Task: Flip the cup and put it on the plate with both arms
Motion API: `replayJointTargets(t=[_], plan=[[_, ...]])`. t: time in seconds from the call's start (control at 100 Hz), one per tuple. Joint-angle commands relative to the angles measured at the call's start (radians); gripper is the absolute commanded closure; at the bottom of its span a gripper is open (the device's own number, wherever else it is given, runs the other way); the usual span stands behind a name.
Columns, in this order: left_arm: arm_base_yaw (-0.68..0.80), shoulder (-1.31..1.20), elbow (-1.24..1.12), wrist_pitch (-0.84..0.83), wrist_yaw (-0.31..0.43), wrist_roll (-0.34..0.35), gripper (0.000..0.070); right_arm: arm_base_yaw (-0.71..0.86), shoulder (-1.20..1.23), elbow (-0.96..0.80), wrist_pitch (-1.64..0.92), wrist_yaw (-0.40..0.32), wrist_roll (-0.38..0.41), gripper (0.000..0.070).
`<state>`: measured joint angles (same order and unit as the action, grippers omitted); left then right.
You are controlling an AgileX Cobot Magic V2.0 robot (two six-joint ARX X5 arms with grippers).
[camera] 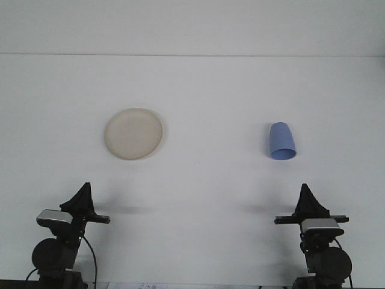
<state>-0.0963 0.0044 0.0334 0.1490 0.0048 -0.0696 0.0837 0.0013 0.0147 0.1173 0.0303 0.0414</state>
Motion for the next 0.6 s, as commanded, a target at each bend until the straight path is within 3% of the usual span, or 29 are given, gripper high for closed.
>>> replayJointTargets(t=[0.0, 0.31, 0.59], plan=[[0.0, -0.001, -0.019, 0.01, 0.003, -0.002, 0.0688, 0.0, 0.0, -0.002, 0.01, 0.0, -0.004, 0.07], [0.0, -0.001, -0.019, 0.01, 0.003, -0.002, 0.0688, 0.0, 0.0, 0.015, -0.005, -0.003, -0.004, 0.07], [0.0, -0.001, -0.019, 0.01, 0.003, -0.002, 0.0688, 0.0, 0.167, 0.245, -0.201, -0.003, 0.009, 0.07]])
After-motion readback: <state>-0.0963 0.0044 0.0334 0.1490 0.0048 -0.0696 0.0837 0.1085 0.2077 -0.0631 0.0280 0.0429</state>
